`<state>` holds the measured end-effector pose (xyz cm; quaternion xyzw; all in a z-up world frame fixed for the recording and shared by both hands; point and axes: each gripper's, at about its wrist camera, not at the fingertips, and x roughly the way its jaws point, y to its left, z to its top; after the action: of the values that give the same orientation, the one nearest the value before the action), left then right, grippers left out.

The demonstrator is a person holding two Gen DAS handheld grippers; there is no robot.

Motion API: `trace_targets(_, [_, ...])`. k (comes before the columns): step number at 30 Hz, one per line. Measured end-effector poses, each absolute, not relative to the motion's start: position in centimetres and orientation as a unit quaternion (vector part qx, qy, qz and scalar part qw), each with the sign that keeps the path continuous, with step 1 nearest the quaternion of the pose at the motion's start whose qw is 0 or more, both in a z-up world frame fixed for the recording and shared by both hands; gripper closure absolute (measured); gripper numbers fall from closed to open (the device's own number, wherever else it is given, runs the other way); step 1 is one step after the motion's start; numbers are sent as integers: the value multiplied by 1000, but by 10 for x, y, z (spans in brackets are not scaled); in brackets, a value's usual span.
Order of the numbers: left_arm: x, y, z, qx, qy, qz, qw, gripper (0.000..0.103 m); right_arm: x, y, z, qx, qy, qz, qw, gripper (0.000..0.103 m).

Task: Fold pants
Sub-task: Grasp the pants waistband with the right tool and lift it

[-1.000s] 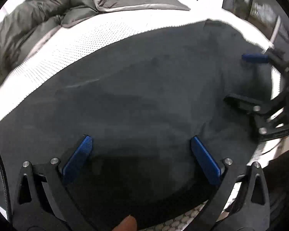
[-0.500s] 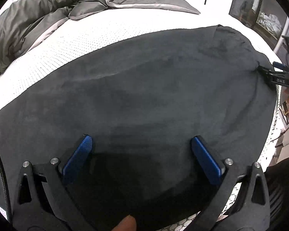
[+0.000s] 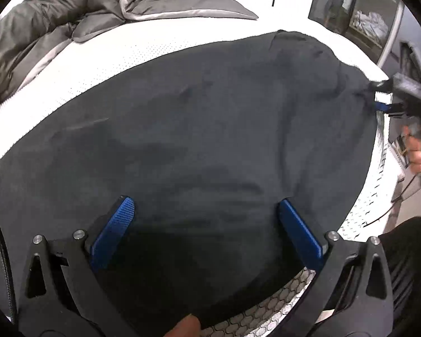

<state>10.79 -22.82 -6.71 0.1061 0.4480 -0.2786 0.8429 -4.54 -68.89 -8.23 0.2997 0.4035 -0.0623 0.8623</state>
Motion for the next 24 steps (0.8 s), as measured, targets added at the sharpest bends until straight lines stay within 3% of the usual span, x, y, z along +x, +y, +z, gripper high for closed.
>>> trace_targets(2, [109,-224,-62,95,448,-276,845,0,-34,-690,-86,287,393,-80,870,19])
trace_targets(4, [110,-219,-61,86,446,-270,849,0,-21,-692,-87,292,363,-89,880,36])
trace_targets(6, [113,-212,-60,74,447,-261,852,0,-12,-695,-89,325,334,-87,881,64])
trace_targets(9, [119,-193,-55,50,448,-245,859,0,-9,-685,-81,315,315,-90,891,80])
trace_targets(17, [143,-98,-21,-33,409,-160,898,0,1,-594,3,212,256,-4,943,84])
trace_targets(24, [149,19,-22,-127,392,-81,908,0,43,-417,42,51,258,188,946,84])
